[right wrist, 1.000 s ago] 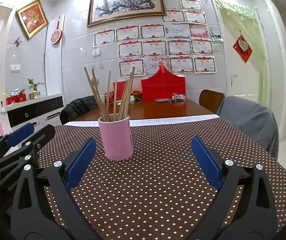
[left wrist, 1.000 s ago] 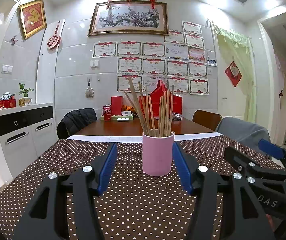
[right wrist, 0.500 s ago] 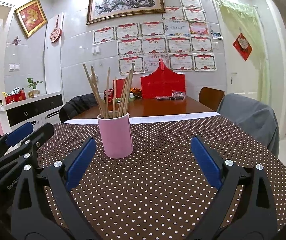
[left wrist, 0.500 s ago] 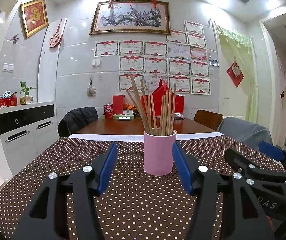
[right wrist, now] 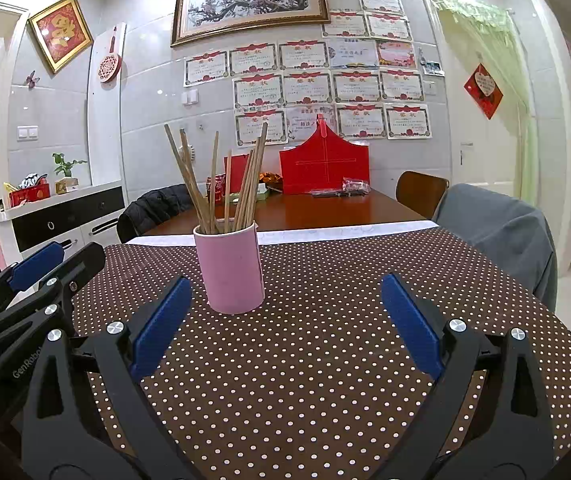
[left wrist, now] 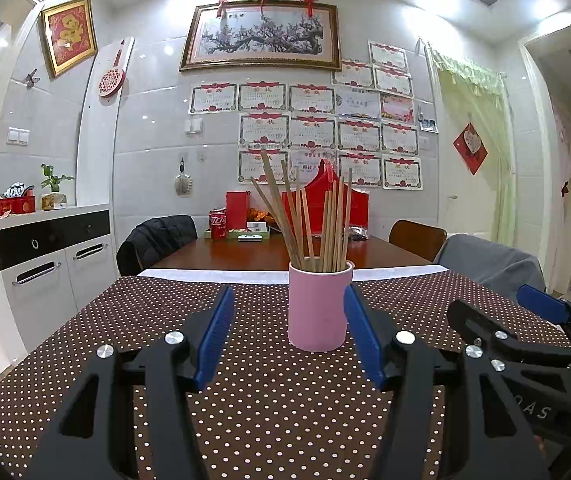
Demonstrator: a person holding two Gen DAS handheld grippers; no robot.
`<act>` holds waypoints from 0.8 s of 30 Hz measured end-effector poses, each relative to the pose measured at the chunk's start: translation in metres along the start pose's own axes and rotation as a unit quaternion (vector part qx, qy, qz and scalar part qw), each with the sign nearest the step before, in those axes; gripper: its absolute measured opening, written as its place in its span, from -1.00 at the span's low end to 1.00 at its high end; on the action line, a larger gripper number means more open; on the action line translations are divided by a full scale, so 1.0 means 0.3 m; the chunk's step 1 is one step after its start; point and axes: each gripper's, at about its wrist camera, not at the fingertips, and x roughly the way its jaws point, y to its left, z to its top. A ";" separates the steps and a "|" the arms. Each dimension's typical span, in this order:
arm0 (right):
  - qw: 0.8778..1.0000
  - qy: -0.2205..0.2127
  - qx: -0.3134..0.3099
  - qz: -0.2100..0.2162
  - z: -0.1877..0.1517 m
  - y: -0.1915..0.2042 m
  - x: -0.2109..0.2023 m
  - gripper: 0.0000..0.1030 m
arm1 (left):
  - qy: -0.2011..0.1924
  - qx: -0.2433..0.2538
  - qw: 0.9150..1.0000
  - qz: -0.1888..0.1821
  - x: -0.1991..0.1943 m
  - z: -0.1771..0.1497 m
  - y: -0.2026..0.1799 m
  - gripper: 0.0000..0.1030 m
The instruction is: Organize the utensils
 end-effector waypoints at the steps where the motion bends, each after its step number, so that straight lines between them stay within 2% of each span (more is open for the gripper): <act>1: 1.000 0.000 0.000 0.000 0.000 0.000 0.000 0.83 | 0.000 0.000 1.000 0.000 0.000 0.001 0.001 0.11; 24: 1.000 0.003 0.004 -0.007 -0.003 -0.012 -0.001 0.83 | -0.003 0.004 1.000 -0.001 -0.002 0.009 -0.001 0.11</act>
